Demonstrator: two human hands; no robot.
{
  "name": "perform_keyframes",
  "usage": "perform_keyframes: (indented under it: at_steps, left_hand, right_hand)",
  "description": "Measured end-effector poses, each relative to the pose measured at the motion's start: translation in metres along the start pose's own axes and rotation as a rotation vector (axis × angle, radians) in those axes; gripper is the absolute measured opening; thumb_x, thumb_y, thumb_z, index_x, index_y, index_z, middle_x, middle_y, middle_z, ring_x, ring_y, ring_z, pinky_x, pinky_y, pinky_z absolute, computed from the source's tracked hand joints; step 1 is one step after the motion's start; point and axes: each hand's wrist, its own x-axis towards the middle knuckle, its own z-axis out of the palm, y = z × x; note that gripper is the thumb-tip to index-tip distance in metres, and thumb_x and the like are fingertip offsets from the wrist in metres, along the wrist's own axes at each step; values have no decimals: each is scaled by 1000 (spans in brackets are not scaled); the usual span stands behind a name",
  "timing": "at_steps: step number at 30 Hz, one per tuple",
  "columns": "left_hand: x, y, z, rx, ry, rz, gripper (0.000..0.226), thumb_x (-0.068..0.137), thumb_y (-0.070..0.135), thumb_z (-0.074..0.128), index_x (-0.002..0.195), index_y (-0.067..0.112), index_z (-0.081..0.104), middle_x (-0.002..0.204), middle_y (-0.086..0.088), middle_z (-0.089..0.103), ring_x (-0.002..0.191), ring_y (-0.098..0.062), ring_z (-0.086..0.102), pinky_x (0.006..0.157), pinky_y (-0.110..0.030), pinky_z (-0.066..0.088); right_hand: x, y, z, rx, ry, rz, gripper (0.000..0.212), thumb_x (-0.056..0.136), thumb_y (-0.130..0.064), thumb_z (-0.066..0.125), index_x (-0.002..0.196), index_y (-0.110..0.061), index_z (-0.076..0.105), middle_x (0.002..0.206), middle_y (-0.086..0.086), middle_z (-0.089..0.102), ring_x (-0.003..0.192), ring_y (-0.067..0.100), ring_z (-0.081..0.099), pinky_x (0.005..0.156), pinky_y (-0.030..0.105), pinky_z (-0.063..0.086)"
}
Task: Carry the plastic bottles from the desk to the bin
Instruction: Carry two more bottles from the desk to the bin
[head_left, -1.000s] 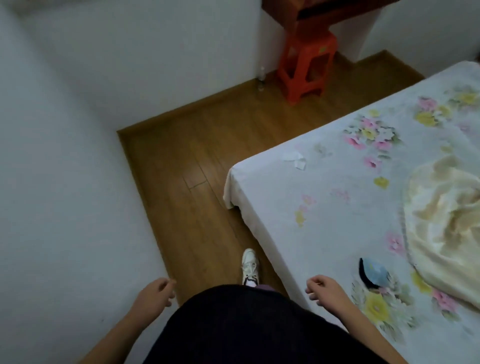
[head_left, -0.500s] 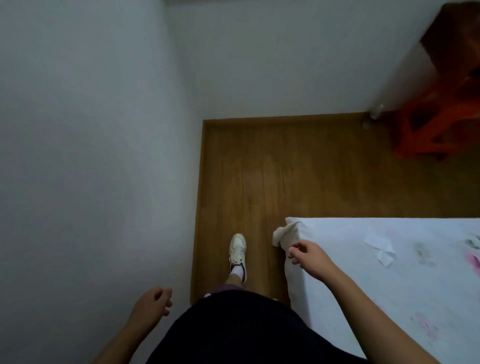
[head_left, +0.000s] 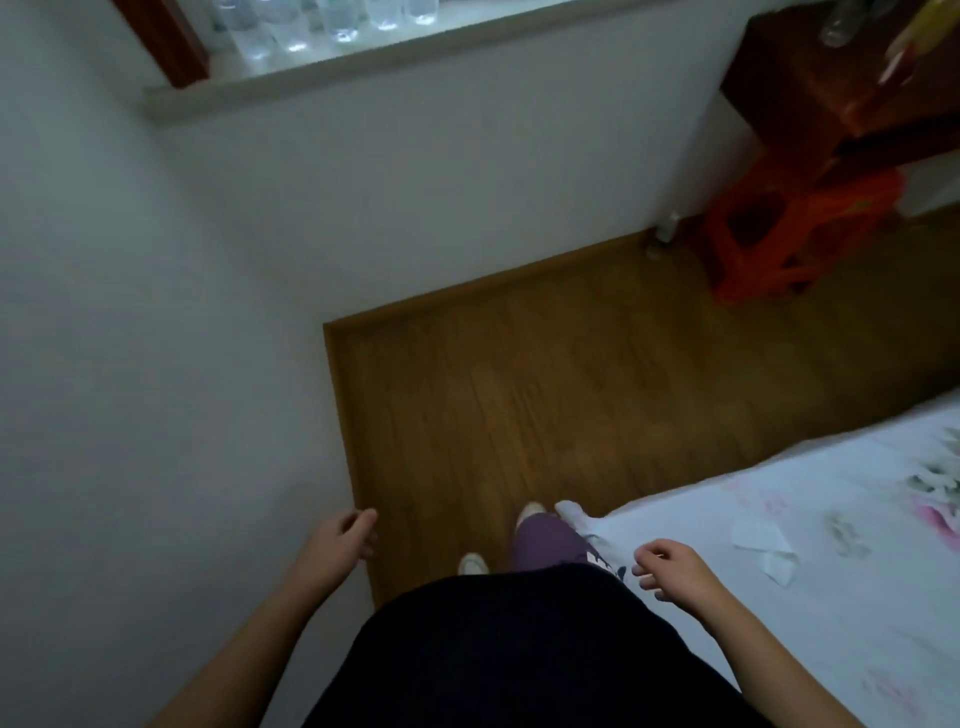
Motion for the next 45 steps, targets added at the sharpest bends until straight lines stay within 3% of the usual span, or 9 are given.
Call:
perform_keyframes:
  at_steps: [8,14,22,25,30,36,38,42,45]
  left_hand:
    - [112,121,-18,128,-76,38,25,104,29,48,98,12,66,93,-11,69,83,-24,67,66,-29,49]
    - [180,203,-33,142,-43,-19,27,104,28,49,99,7,65,90,-15,69,75,-24,64,59,-30,46]
    - [272,326,-30,261,-73,77,26,100,36,56,97,13,70,85,-7,75,73,-23,71,61,-32,51]
    - [319,371,-17,321,-125,117,36,97,45,57,98,13,71,80,-2,73,70,-21,68,60,-34,52]
    - [421,458,27,350,-278,189,46,79,63,59,83,19,73,70,-7,72,67,-34,70,68,-55,58]
    - [409,628,122,668,-440,420,30,99,39,56,86,15,70,77,-12,75,70,-33,71,64,-46,55]
    - [403,670,158,728,-513,474,25,100,37,56,90,18,68,81,-9,73,70,-27,69,59,-35,50]
    - [391,734,231,884,-654,583,22,101,38,54,93,21,66,88,-8,73,80,-28,71,63,-31,49]
    - [383,764,281,981,-725,649,21,101,37,53,94,22,66,89,-8,73,81,-27,71,67,-32,50]
  right_hand:
    - [77,-86,-45,159,50,73,14,98,-16,51,93,-14,64,96,12,70,81,22,66,68,30,52]
    - [136,-204,-99,139,19,-65,13,94,-20,58,86,-15,68,86,4,74,70,16,66,67,32,49]
    - [171,-314,-187,159,81,-239,14,95,-29,58,103,-22,67,98,-4,73,89,13,70,78,30,55]
    - [191,-316,-213,216,137,-188,12,95,-31,58,100,-24,67,96,-4,73,89,13,70,83,35,57]
    - [210,-294,-252,341,246,-7,12,93,-37,58,92,-29,67,90,-4,74,87,14,70,84,37,57]
    - [191,-249,-264,555,399,206,12,97,-25,56,96,-20,66,97,3,71,87,16,69,83,31,53]
    - [183,-230,-258,643,445,278,13,97,-23,57,99,-15,67,98,6,71,88,20,70,86,34,54]
    - [165,-205,-246,751,553,382,17,97,-16,55,88,-13,69,85,-3,67,74,7,63,64,15,46]
    - [159,-191,-243,804,579,458,36,95,-11,54,60,-19,49,65,-4,51,59,10,50,53,16,36]
